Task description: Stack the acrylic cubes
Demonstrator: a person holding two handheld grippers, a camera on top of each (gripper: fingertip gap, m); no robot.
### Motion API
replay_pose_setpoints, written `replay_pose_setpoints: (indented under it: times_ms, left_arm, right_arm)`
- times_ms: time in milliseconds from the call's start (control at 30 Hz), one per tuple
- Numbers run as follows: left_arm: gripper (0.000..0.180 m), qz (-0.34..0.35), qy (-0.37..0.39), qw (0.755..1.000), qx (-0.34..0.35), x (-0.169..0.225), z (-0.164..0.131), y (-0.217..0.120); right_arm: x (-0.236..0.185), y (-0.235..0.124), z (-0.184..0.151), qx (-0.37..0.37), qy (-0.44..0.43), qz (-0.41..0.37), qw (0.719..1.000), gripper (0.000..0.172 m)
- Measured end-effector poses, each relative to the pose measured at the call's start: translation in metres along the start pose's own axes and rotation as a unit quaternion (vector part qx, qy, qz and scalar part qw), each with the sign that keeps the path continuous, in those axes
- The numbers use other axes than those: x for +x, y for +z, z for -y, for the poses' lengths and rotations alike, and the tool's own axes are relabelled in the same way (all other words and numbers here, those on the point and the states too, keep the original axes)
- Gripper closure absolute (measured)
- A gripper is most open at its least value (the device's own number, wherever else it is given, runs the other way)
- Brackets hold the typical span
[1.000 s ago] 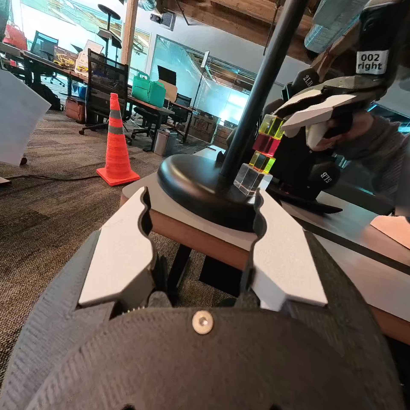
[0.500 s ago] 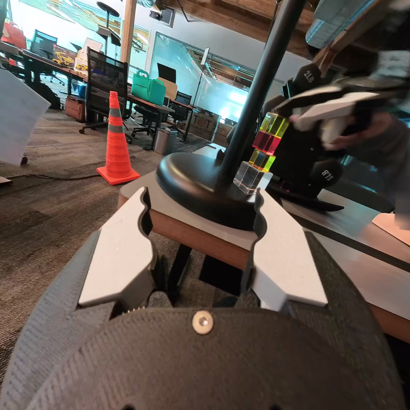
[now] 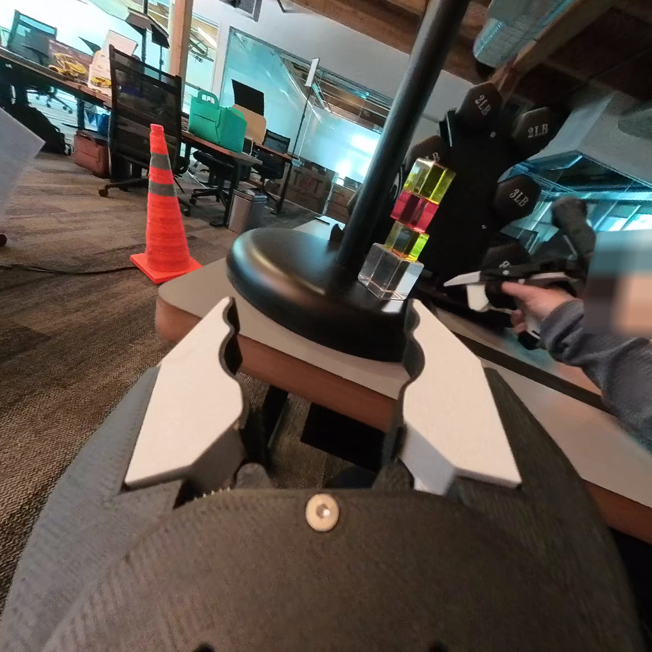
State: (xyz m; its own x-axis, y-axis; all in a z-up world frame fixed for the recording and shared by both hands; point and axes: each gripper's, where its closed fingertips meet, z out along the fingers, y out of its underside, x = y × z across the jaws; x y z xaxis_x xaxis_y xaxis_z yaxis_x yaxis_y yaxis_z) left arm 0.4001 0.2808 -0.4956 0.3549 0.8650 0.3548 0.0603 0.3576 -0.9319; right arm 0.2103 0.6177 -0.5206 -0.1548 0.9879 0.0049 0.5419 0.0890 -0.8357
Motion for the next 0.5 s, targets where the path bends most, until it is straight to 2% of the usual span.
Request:
replay_pose_setpoints:
  times_ms: [133,300,400,467,500]
  left_arm:
    - [0.087,0.003,0.001,1.0,0.002,0.0,0.003,-0.002]
    - [0.087,0.005,0.0,1.0,0.003,-0.002,0.005,-0.005]
    - [0.087,0.002,-0.002,1.0,0.005,-0.001,0.005,-0.005]
    - [0.087,0.0,-0.002,1.0,0.006,0.0,0.006,-0.006]
    - [0.087,0.0,-0.001,1.0,0.007,0.0,0.007,-0.007]
  right_arm:
    - [0.007,0.02,-0.01,-0.035,-0.011,-0.077,0.996,0.111]
    - [0.012,0.028,-0.006,-0.032,0.047,-0.111,0.992,0.113]
    - [0.017,0.03,-0.004,-0.029,0.067,-0.132,0.989,0.126]
    - [0.013,0.033,-0.002,-0.027,0.064,-0.112,0.991,0.146]
    - [0.011,0.033,-0.002,-0.028,0.061,-0.103,0.992,0.146]
